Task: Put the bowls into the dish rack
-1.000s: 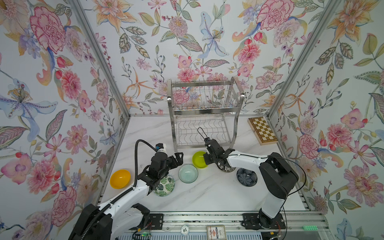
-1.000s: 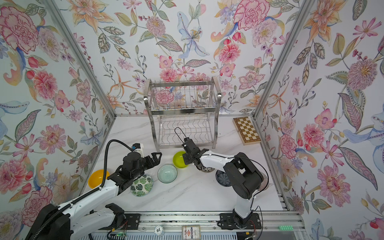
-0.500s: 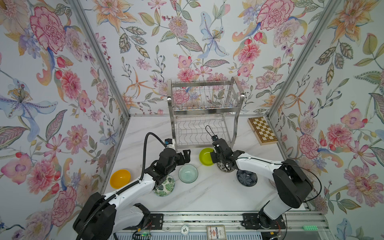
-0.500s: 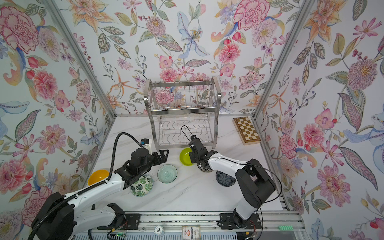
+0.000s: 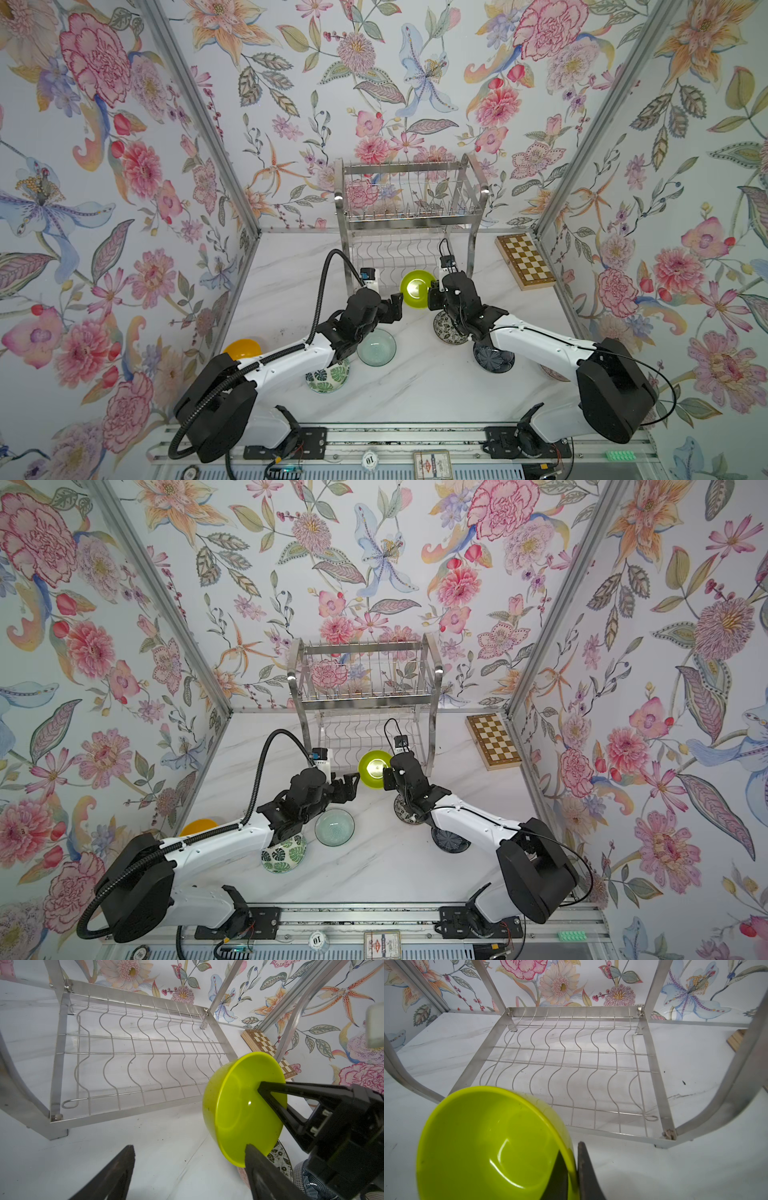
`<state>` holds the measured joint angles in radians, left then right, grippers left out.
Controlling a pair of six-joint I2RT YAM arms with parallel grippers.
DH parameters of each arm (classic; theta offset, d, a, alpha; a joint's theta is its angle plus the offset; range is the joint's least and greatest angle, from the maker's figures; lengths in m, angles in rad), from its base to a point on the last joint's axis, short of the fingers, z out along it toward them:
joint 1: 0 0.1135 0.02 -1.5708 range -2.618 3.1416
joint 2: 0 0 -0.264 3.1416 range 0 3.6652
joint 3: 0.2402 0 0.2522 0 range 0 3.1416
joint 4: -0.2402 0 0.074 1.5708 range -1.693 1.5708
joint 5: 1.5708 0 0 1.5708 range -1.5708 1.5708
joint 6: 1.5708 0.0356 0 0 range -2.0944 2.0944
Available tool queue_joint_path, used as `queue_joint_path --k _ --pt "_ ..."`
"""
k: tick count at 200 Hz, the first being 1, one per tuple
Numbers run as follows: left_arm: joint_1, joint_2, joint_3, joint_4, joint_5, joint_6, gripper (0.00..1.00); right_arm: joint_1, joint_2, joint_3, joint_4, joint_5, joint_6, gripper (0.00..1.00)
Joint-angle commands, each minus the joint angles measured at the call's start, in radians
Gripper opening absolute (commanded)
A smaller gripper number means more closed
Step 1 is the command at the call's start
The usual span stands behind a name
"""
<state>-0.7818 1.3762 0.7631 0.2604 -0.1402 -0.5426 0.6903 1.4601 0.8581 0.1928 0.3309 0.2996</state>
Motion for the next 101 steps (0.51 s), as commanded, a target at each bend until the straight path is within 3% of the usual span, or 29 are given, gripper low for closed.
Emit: queue_joint_path --k 1,45,86,101 --pt "-0.016 0.035 0.033 0.042 -0.058 0.020 0.82 0.026 -0.003 -0.006 0.111 0.077 0.049 0.00" --pt "-0.018 0.091 0.042 0.093 -0.078 -0.030 0.75 0.071 0.015 -0.001 0.156 0.218 0.069 0.00" --pt "-0.017 0.116 0.073 0.084 -0.088 -0.045 0.69 0.104 0.011 -0.010 0.235 0.231 0.051 0.00" --pt "-0.017 0.124 0.081 0.075 -0.097 -0.049 0.62 0.122 0.007 -0.015 0.268 0.249 0.036 0.00"
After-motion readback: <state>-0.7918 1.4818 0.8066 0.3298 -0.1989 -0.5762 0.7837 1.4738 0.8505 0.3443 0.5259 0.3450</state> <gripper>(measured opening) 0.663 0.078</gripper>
